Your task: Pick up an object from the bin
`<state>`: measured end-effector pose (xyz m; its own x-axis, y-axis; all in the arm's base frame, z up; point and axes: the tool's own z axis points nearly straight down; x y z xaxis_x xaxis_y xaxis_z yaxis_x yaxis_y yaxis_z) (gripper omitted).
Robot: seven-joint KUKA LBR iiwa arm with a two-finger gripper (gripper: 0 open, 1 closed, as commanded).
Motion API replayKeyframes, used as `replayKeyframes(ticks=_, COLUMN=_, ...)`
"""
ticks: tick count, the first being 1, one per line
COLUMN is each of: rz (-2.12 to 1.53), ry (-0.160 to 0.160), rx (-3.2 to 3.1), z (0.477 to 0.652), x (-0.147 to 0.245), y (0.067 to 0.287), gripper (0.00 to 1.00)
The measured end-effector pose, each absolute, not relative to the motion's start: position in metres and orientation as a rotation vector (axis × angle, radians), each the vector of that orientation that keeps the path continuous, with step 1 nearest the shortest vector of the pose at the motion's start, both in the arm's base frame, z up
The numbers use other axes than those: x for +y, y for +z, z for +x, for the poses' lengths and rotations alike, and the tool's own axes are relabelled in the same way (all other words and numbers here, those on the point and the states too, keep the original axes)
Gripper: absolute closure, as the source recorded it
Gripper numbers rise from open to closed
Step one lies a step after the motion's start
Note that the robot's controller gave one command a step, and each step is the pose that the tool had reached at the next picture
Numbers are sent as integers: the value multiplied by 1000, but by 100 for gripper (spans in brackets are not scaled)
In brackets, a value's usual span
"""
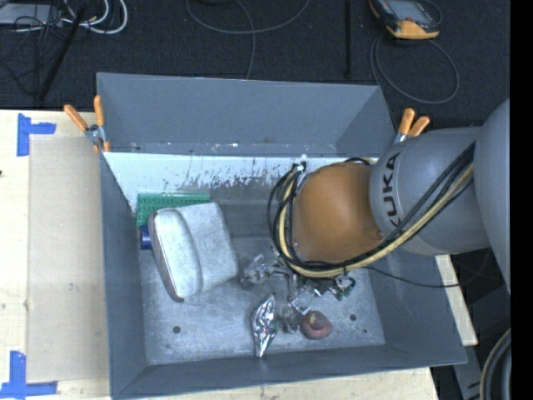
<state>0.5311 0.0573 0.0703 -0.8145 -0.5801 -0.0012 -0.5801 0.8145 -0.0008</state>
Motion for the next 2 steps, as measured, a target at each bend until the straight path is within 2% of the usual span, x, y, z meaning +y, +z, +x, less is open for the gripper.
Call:
replayKeyframes(ticks=1, rz=-1286, ry=-1, rx=2854, z=484, x=53, y=72, gripper=0)
replayKeyframes(ticks=2, rz=-1282, ry=0, rx=2865, z=483, x=52, y=73, gripper=100)
